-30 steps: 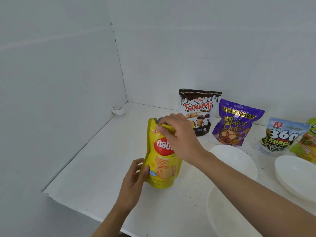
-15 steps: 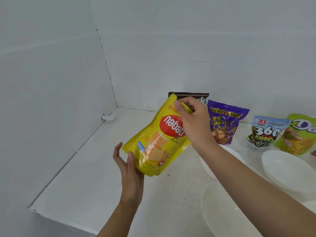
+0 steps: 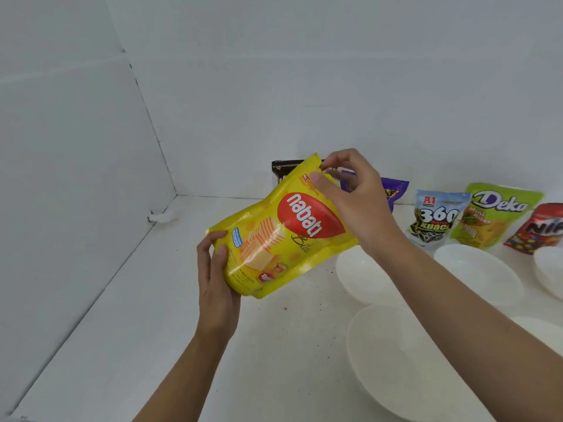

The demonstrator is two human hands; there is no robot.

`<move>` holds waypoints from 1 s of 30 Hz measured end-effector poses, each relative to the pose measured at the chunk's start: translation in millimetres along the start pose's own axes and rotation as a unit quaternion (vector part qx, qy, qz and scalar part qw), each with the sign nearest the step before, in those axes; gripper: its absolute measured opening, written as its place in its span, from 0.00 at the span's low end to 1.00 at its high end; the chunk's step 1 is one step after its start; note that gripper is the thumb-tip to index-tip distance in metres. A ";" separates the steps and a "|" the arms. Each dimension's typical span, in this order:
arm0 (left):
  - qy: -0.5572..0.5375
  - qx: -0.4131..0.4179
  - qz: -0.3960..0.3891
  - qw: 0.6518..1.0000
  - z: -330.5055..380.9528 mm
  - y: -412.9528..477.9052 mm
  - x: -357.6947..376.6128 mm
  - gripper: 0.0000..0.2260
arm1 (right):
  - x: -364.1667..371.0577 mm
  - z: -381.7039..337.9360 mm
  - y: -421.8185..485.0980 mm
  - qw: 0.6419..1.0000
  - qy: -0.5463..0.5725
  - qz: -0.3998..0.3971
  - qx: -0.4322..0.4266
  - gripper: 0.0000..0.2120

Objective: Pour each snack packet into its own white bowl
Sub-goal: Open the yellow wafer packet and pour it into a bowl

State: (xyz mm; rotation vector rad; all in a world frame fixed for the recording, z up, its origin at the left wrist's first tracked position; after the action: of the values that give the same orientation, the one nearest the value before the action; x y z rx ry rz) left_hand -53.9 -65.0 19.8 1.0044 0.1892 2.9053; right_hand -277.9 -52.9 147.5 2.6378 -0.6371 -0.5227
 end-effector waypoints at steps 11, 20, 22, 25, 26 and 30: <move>0.028 -0.062 -0.031 0.997 4.6 3.5 -10.2 0.08 | -1.8 18.2 -28.4 0.998 -0.052 -0.041 -0.021 0.13; 0.108 -0.070 -0.068 0.989 11.1 -14.2 4.6 0.10 | -39.5 39.6 -41.8 0.985 -0.036 -0.169 -0.009 0.11; 0.125 -0.069 -0.072 0.987 9.7 -18.3 11.7 0.10 | -52.1 46.4 -46.0 0.981 -0.029 -0.191 0.000 0.11; 0.143 -0.069 -0.071 0.985 4.7 -25.3 23.7 0.12 | -67.6 57.1 -57.4 0.975 -0.011 -0.223 0.016 0.10; 0.147 -0.070 -0.071 0.984 2.5 -27.5 27.3 0.12 | -72.3 60.5 -60.9 0.974 -0.004 -0.227 0.021 0.10; 0.167 -0.070 -0.073 0.981 -6.3 -37.4 39.0 0.12 | -88.0 73.0 -73.0 0.970 0.014 -0.242 0.035 0.10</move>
State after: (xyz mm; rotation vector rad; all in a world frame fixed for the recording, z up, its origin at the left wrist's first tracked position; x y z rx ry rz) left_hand -87.7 -24.7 33.6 0.4578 0.0691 2.8805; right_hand -356.6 31.4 76.0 2.8638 0.0098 -0.6025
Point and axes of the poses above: each hand's wrist, its own y-axis towards the middle knuckle, its own x-axis out of the palm, z = x × y, the point moved 5 cm from there along y, towards the middle knuckle, and after that the axes turned 7 degrees about -y, right-handed, at the moved point
